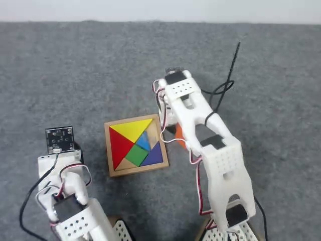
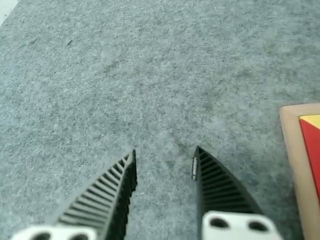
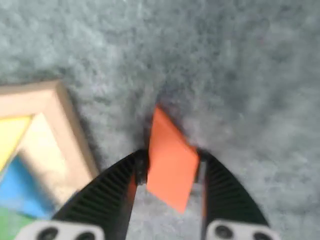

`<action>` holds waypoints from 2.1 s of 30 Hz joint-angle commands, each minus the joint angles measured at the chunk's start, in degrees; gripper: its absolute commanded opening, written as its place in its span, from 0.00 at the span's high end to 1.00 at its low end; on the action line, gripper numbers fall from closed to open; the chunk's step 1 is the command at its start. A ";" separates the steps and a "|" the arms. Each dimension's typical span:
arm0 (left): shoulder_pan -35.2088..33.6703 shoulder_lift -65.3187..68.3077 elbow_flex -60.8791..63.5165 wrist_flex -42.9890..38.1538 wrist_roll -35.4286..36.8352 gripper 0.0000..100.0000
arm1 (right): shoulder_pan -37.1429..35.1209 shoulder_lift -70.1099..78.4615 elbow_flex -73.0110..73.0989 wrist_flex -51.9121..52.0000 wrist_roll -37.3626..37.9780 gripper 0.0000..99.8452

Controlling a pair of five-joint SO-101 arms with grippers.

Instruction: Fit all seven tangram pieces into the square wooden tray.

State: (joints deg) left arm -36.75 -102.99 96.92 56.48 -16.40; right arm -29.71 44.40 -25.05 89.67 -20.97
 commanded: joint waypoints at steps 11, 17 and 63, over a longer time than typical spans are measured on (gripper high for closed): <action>0.44 -1.32 -0.66 0.35 -0.62 0.82 | 0.48 -0.40 -2.81 1.80 -0.79 0.99; 0.44 -1.32 -0.66 0.35 -0.62 0.82 | 1.54 -0.40 -10.81 10.07 -0.79 0.98; 0.44 -1.32 -0.66 0.35 -0.62 0.82 | -11.91 -14.20 -11.60 11.74 8.18 0.94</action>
State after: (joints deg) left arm -36.57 -102.99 96.92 56.48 -16.40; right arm -39.91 37.10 -36.31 99.78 -12.88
